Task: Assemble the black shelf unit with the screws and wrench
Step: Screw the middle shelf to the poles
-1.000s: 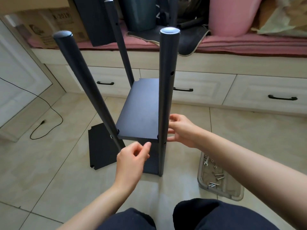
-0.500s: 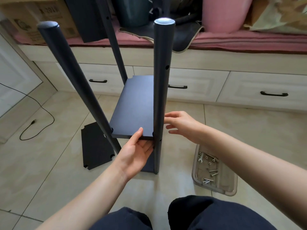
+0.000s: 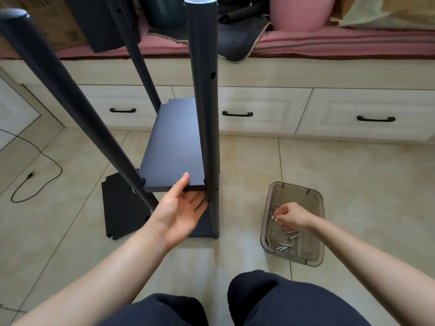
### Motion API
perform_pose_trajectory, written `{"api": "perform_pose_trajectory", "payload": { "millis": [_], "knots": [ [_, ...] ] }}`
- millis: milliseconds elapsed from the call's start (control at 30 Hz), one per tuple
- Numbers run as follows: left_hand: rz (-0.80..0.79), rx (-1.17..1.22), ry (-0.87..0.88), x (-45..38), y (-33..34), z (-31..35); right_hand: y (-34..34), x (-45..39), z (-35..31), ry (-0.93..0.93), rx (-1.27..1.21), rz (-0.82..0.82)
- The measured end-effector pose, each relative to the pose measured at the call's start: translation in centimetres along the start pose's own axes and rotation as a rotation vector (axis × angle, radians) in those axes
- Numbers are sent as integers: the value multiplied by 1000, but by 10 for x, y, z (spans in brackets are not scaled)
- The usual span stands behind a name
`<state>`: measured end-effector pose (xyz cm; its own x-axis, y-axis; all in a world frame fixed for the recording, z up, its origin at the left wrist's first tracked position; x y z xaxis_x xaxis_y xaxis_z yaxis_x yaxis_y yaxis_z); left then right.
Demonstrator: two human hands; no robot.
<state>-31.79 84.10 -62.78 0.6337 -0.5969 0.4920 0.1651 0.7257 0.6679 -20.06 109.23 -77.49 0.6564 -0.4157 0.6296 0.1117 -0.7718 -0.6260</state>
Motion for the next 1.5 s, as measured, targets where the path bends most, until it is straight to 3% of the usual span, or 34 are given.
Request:
{"api": "perform_pose_trajectory", "payload": {
  "millis": [300,700,1033,1233,1433,1500],
  "knots": [
    [-24,-60,-12,-4,4,-10,77,-31,43,112,156,-49],
    [-115,-43,0,-10,1,-12,98,-60,64,236,271,-39],
    [-160,26,-47,-8,8,-16,78,-46,60,173,35,-22],
    [-120,43,-78,-5,8,-18,27,7,-12,-61,160,36],
    [-117,43,-54,-8,7,-17,-24,108,-115,-384,-355,81],
    [-123,41,-53,-11,9,-19,-32,133,-140,-452,-425,92]
  ]
}}
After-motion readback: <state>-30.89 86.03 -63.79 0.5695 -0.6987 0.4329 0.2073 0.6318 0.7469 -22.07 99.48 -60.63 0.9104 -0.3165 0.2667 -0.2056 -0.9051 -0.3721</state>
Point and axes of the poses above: each hand's wrist, its own x-axis away from the middle knuckle, its own y-axis out of the palm, z = x × y, the point moved 10 cm from there along -x, towards the middle knuckle, and after that the axes turned 6 degrees about x, right-handed, at the moved point
